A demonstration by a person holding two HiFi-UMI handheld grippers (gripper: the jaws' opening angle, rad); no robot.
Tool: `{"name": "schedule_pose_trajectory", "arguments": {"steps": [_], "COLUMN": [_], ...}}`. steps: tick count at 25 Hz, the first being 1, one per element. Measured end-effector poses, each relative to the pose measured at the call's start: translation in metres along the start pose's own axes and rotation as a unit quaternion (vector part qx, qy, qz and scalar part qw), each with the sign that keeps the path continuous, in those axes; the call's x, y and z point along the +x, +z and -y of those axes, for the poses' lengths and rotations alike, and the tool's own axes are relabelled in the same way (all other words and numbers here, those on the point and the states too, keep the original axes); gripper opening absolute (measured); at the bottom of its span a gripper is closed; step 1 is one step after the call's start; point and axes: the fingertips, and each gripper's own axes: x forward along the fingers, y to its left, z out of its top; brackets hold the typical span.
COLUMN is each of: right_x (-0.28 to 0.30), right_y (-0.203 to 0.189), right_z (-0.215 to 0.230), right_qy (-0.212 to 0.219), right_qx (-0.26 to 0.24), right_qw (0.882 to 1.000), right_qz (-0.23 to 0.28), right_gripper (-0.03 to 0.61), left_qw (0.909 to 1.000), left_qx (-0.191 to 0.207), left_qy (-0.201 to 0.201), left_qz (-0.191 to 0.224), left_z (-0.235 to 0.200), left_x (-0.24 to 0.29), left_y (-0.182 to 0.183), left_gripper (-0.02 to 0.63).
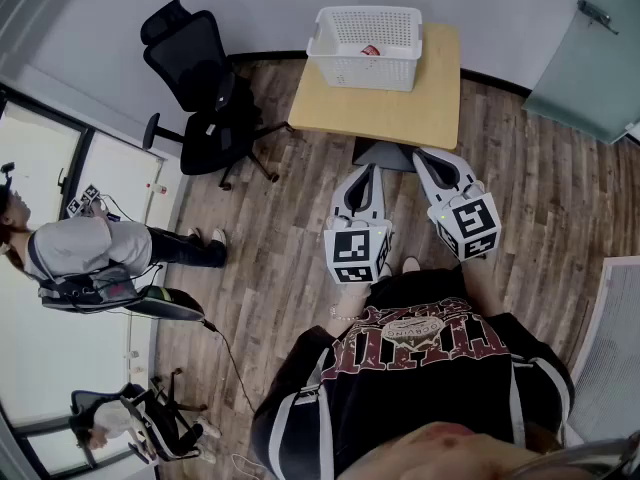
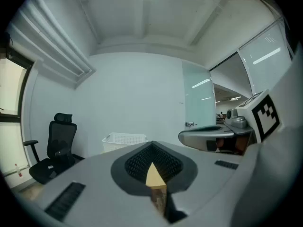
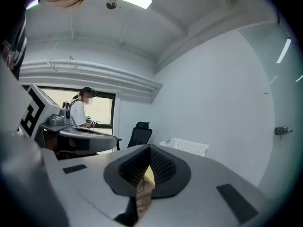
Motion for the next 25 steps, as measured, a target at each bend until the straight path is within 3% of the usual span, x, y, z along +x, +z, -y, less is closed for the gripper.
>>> {"name": "schedule_pose_trajectory", "arguments": {"steps": [25], "right_x": [0.013], "right_y": [-0.008], "right_z": [0.008], "right_qy": [0.032], "right_qx": [0.002], "right_qw": [0.999], "right_qz": [0.004], "right_gripper": [0.017], "left_qw": [0.9994], "left_qx": [-0.011], "left_qy": [0.034], "left_qz": [0.004], "left_z": [-0.006], "left_x": [0.009], "left_y": [-0.006], "left_gripper": [0.048]}}
